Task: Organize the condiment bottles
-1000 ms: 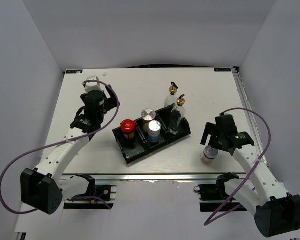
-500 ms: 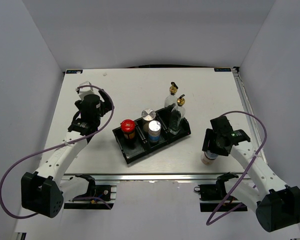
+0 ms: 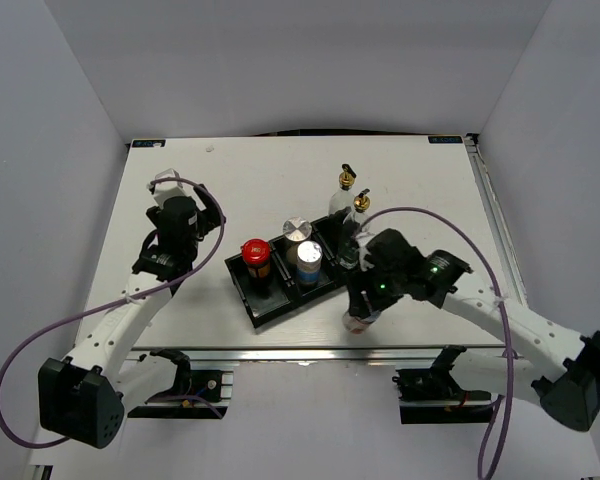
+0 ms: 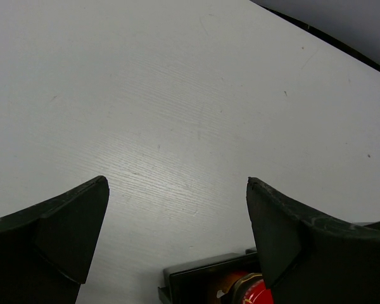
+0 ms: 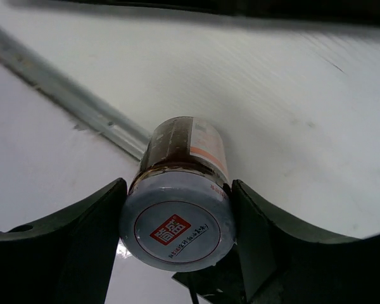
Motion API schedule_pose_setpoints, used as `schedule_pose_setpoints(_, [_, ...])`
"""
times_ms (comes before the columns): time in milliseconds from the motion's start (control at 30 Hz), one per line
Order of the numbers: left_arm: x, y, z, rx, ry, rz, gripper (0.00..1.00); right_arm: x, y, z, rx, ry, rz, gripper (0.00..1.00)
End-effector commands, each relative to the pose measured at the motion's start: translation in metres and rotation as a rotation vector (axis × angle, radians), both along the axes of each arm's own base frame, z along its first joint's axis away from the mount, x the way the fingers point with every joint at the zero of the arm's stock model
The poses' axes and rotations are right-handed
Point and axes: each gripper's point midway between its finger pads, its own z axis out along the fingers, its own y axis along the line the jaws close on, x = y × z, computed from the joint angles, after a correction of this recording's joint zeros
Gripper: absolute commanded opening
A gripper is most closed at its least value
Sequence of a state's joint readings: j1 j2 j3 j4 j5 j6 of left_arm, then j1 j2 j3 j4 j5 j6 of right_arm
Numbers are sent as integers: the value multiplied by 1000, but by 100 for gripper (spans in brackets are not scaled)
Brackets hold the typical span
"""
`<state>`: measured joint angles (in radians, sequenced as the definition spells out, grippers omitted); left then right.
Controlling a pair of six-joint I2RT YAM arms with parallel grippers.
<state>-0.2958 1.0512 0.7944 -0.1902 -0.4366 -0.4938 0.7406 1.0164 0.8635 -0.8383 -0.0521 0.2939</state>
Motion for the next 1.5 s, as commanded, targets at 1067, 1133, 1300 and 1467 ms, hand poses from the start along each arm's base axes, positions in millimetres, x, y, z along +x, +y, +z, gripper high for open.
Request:
schedule_pose_setpoints(1067, [-17, 15, 0, 15, -22, 23, 98, 66, 266, 6, 33, -328, 516, 37])
schedule_pose_setpoints(1133, [-17, 15, 1, 16, -24, 26, 98, 63, 267, 2, 35, -309, 524, 56])
schedule_pose_setpoints(1300, [-19, 17, 4, 16, -36, 32, 98, 66, 263, 6, 29, -325, 504, 89])
schedule_pose_setpoints(1467, [-20, 19, 7, 20, -44, 44, 98, 53, 262, 54, 153, -358, 512, 89])
